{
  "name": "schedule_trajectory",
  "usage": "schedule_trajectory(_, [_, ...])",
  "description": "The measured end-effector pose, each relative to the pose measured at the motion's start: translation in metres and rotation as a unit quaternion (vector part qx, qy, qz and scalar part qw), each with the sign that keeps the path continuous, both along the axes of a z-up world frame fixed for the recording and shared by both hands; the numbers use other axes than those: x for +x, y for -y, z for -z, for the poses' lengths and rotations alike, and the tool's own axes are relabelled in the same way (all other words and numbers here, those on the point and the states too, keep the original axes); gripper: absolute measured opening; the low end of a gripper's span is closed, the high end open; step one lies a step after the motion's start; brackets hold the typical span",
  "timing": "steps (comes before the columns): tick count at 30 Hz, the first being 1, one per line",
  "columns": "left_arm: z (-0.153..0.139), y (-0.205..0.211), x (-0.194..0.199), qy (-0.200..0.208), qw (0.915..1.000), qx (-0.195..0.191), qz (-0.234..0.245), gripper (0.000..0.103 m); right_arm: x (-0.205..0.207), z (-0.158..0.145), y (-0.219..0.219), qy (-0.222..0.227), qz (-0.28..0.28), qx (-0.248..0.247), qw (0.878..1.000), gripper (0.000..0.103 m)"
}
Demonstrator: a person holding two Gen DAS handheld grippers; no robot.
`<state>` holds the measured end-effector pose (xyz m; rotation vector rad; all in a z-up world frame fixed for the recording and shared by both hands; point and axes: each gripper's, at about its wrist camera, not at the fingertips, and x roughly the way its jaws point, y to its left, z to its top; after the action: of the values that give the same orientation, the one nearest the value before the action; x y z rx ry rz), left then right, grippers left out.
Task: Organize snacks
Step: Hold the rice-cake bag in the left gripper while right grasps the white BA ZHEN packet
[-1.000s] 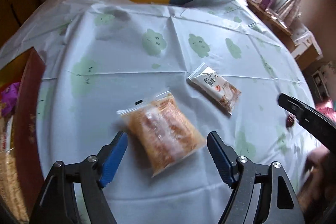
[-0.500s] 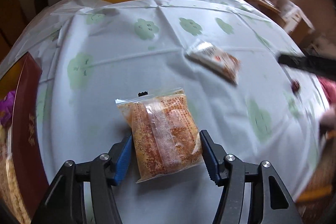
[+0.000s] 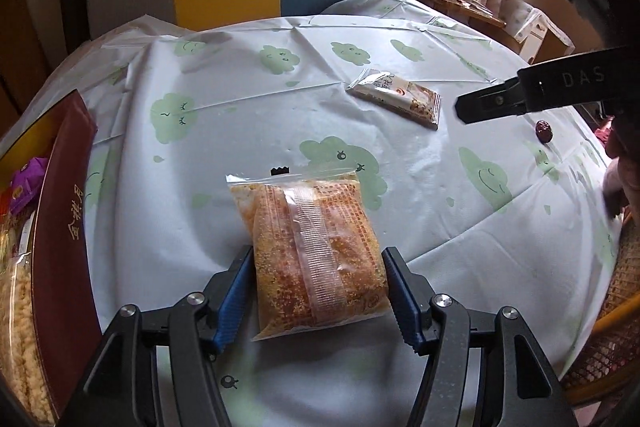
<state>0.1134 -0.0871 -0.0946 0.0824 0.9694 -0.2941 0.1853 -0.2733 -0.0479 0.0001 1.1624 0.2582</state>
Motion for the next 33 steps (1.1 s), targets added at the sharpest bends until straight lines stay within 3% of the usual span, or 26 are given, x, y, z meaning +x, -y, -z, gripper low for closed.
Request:
schedule_trajectory(2, [0.0, 0.0, 0.0, 0.003, 1.0, -0.001, -0.001, 0.064, 0.002, -0.001, -0.013, -0.007, -0.033, -0.014, 0.999, 0.057])
schedule_trajectory(7, [0.001, -0.001, -0.003, 0.01, 0.9999, -0.005, 0.0, 0.064, 0.026, -0.002, -0.042, 0.011, -0.099, -0.08, 0.992, 0.058])
schedule_trajectory(18, [0.0, -0.002, -0.003, 0.012, 0.9998, -0.013, -0.003, 0.064, 0.077, 0.035, -0.062, -0.008, -0.129, -0.119, 0.984, 0.058])
schedule_trajectory(19, [0.0, -0.002, -0.003, 0.012, 0.9998, -0.013, -0.003, 0.064, 0.078, 0.037, -0.062, -0.006, -0.127, -0.122, 0.984, 0.057])
schedule_trajectory(20, [0.0, -0.002, -0.003, 0.013, 0.9998, -0.015, -0.003, 0.064, 0.078, 0.037, -0.061, -0.006, -0.123, -0.125, 0.984, 0.044])
schedule_trajectory(21, [0.0, -0.002, -0.003, 0.014, 0.9998, -0.015, -0.004, 0.064, 0.076, 0.035, -0.06, -0.001, -0.122, -0.125, 0.985, 0.035])
schedule_trajectory(25, [-0.001, -0.002, -0.005, 0.017, 0.9997, -0.014, -0.006, 0.065, 0.057, 0.025, -0.056, -0.004, -0.132, -0.119, 0.984, 0.025])
schedule_trajectory(28, [-0.001, -0.002, -0.006, 0.016, 0.9997, -0.016, -0.007, 0.065, 0.036, 0.023, -0.053, -0.028, -0.149, -0.091, 0.984, 0.027])
schedule_trajectory(30, [-0.001, -0.002, -0.006, 0.015, 0.9997, -0.017, -0.007, 0.065, 0.021, 0.023, -0.05, -0.044, -0.154, -0.077, 0.984, 0.037])
schedule_trajectory(33, [-0.001, -0.002, -0.006, 0.014, 0.9997, -0.018, -0.007, 0.065, 0.0, 0.021, -0.042, -0.068, -0.165, -0.04, 0.983, 0.042])
